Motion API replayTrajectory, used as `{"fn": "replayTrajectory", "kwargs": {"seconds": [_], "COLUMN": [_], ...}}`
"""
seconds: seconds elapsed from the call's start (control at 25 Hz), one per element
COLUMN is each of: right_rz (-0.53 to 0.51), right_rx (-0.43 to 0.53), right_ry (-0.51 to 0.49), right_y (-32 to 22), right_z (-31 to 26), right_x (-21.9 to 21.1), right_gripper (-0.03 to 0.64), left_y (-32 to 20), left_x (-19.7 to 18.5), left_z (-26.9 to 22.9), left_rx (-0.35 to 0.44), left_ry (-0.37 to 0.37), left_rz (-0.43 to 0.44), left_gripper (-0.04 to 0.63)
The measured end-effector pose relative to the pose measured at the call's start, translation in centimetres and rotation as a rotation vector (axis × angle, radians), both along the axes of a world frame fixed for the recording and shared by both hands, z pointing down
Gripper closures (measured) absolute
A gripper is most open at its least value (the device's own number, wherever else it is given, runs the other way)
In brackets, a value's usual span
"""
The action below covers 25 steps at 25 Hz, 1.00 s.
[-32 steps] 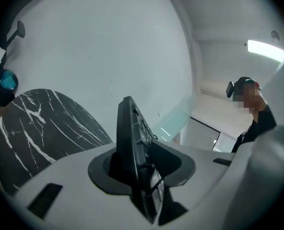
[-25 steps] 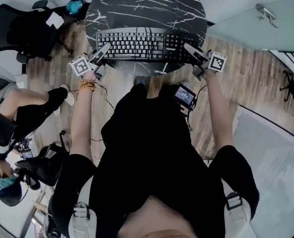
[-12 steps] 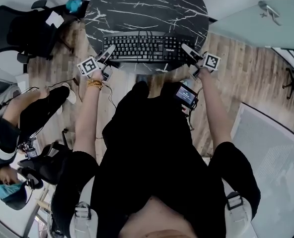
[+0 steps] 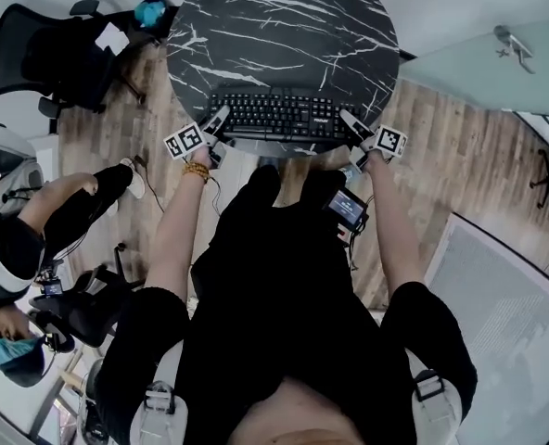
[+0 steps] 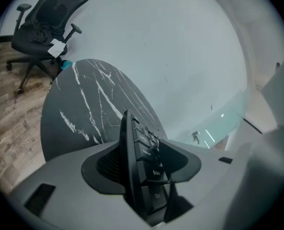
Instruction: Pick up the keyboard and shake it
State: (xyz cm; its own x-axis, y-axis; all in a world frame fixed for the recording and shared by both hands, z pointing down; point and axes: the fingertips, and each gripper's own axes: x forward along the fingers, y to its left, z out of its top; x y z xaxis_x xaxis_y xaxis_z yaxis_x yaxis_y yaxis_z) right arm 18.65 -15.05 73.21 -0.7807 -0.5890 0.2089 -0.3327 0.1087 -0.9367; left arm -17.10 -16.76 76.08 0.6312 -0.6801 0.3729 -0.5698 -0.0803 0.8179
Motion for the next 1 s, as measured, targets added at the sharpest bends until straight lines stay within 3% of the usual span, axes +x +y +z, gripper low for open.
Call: {"fn": "replayTrajectory", "kwargs": {"seconds": [0.16,0.32,0.48,0.72,1.0], "right_rz": [-0.014,-0.011,-0.032,-0.133,-0.124], "right_rx": [-0.007,-0.090,-0.120,-0.134,-0.151], "right_ry": [0.011,0.083,0.057,0.199,0.282], "right_y": [-0.4,-0.1,-0.2,0.1,0.0], "right_z": [2.0,4.7,5.4,6.7,7.6], "right_x": [-0.1,0.5,0.3,1.0,1.4], "right_gripper": [0.488,0.480,0.475,0.423,0.397], "left_y": [0.0,0.1,0.1,0.9,1.0], "left_x": [-0.1,-0.2,0.0,0.5,0.4], "left_z": [1.9,3.6,4.1,4.3,4.6], "left_rx": [-0.034,-0.081,-0.126,-0.207,-0.284], "left_ry": [-0.028,-0.036,-0.053,-0.071,-0.101], "left_rz": [0.001,0.004,0.027,0.105,0.110], "left_gripper": [0.356,0.356,0.356,0.354,0.351]}}
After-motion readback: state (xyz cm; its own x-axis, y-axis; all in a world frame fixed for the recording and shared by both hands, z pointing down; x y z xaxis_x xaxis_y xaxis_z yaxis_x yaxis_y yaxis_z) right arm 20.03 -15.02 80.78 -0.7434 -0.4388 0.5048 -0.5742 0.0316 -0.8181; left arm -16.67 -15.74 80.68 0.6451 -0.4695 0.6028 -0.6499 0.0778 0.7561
